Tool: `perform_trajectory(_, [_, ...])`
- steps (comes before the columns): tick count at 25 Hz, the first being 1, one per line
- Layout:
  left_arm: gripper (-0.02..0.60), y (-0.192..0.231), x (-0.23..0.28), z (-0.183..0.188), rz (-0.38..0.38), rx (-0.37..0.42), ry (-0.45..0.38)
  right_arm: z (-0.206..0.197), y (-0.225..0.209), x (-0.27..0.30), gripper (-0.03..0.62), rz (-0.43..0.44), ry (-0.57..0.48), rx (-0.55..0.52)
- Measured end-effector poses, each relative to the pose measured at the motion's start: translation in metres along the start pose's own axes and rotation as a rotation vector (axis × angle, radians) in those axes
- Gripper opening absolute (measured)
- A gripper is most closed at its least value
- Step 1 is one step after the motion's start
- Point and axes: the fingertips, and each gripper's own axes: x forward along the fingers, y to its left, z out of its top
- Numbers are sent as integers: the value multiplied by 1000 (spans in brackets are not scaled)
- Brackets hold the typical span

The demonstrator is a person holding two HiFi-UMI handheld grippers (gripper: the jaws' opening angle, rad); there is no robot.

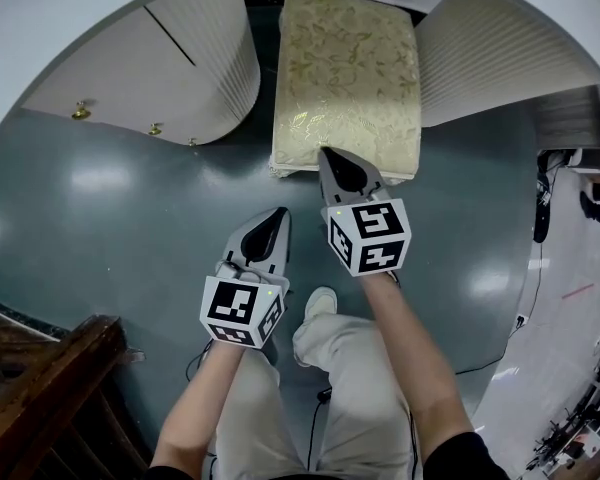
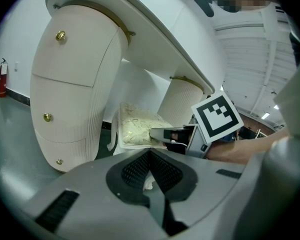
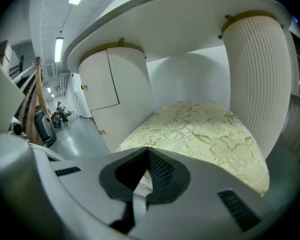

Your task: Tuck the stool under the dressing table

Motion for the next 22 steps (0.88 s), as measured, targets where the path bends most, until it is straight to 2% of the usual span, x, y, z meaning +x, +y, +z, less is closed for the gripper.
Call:
perform_trajectory(11, [8, -1, 3, -15, -7, 9, -27, 1, 5, 1, 12, -2, -31, -77])
perform_trajectory(22, [8, 6, 6, -39, -4, 10, -38, -4, -1, 14, 12, -6, -62, -73])
